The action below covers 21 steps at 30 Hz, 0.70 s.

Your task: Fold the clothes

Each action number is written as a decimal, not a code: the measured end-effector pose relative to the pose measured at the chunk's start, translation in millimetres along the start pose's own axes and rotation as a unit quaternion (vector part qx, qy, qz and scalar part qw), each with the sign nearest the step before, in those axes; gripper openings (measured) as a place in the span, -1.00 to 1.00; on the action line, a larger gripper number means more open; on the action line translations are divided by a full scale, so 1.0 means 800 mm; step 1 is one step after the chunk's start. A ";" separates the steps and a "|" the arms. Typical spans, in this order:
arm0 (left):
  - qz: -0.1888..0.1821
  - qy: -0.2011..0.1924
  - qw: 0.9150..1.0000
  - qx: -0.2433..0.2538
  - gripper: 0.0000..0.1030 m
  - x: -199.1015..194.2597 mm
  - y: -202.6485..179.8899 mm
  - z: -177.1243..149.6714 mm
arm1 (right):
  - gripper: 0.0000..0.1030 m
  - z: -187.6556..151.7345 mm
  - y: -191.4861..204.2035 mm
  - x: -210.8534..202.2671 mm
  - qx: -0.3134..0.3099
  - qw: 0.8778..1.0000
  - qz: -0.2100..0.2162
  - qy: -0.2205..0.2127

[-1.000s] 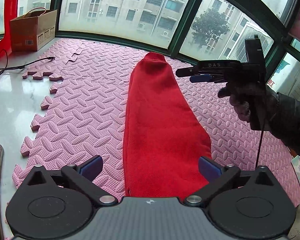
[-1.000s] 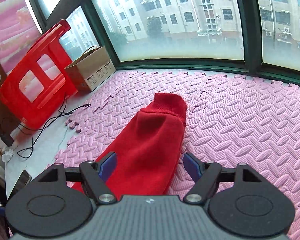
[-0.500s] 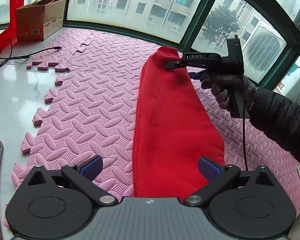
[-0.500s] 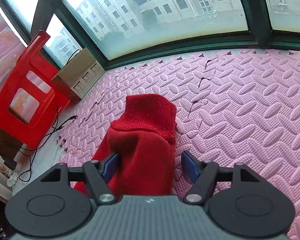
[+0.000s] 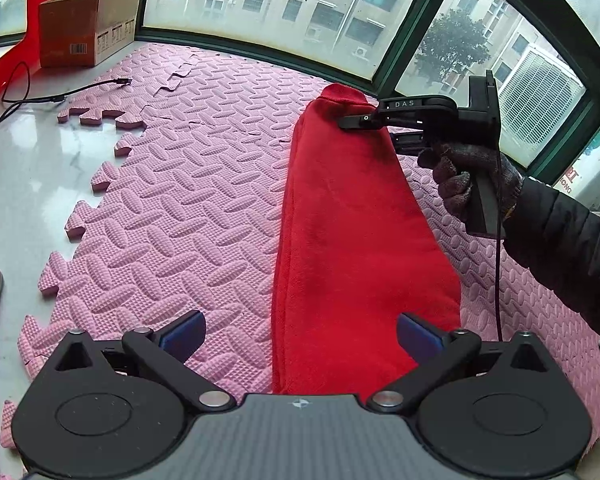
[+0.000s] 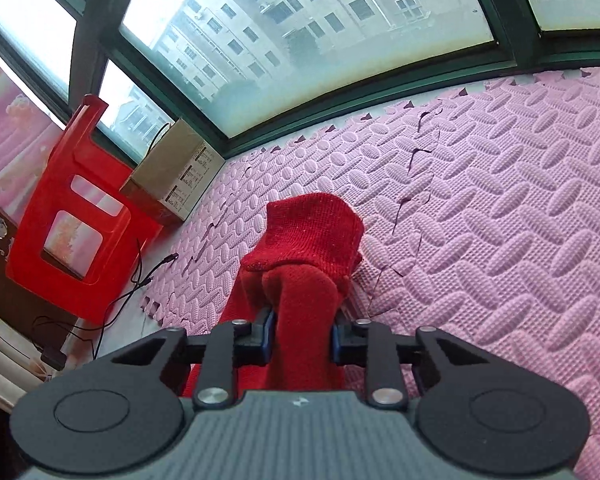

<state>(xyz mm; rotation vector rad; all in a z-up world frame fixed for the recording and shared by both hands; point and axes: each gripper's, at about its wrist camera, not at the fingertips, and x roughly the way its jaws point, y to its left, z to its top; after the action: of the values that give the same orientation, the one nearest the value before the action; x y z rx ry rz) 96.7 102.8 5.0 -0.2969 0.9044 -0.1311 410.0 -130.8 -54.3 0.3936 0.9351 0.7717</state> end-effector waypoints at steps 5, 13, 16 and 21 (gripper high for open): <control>0.004 0.001 1.000 -0.002 1.00 0.003 0.001 0.001 | -0.65 0.002 -0.002 -0.013 0.010 1.000 -0.012 -0.020; 0.007 -0.013 1.000 0.006 1.00 0.006 -0.002 0.017 | -0.69 0.005 -0.038 -0.065 0.057 0.993 -0.066 -0.078; 0.008 -0.019 1.000 0.007 1.00 0.009 -0.004 0.025 | -0.70 0.002 -0.062 -0.100 0.087 0.987 -0.087 -0.108; 0.002 -0.024 1.000 0.012 1.00 0.017 -0.013 0.039 | -0.71 -0.027 -0.100 -0.179 0.138 0.967 -0.129 -0.173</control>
<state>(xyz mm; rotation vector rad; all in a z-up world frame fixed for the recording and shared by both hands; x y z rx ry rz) 129.8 95.7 15.9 -0.2750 0.8547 -0.1297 374.0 -291.1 -33.9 0.6154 0.7441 0.3182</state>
